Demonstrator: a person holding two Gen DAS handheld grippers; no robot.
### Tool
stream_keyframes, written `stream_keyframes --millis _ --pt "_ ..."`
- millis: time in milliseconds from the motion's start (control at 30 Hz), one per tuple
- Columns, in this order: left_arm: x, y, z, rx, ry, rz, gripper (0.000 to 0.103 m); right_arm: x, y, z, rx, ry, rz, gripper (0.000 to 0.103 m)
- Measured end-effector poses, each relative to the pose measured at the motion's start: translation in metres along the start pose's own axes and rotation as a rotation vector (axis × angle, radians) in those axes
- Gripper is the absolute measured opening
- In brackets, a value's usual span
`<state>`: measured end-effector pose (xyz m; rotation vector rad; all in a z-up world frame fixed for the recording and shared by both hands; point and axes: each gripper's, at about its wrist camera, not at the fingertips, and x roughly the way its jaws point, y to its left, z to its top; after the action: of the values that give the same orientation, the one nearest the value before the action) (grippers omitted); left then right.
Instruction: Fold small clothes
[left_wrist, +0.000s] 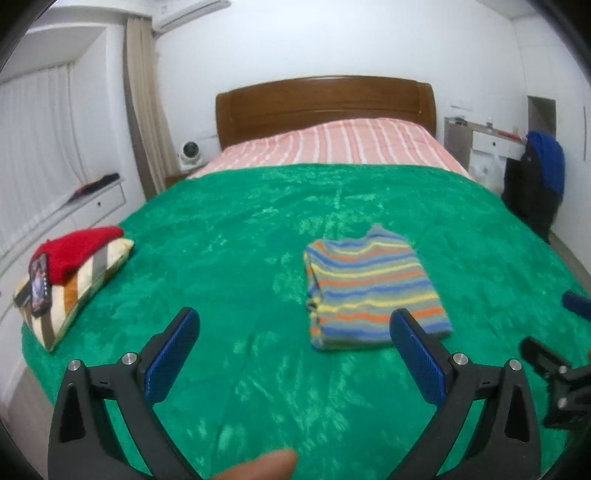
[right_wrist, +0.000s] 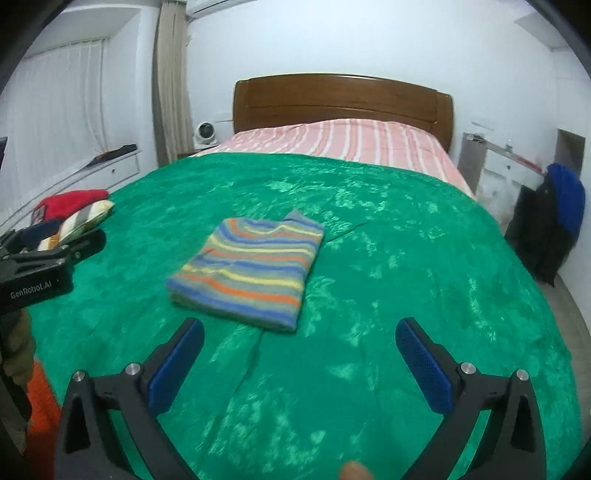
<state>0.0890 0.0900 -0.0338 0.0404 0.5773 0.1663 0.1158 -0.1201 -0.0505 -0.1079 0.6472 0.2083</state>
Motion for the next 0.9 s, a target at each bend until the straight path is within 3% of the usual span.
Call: stream_keyframes --millis 433,600,900 --pt "-0.038 -0.017 -0.016 0.02 0.142 -0.006 0.103 -0.037 0.021 0.002 0.035 0.113 -0.01 0.102" --pt "-0.043 -0.015 -0.02 0.02 0.155 0.009 0.103 -0.04 0.022 -0.004 0.036 0.129 -0.056 0.102" --pt "-0.04 -0.01 -0.022 -0.017 0.173 0.028 0.103 -0.046 0.029 -0.006 0.023 0.121 -0.038 0.102"
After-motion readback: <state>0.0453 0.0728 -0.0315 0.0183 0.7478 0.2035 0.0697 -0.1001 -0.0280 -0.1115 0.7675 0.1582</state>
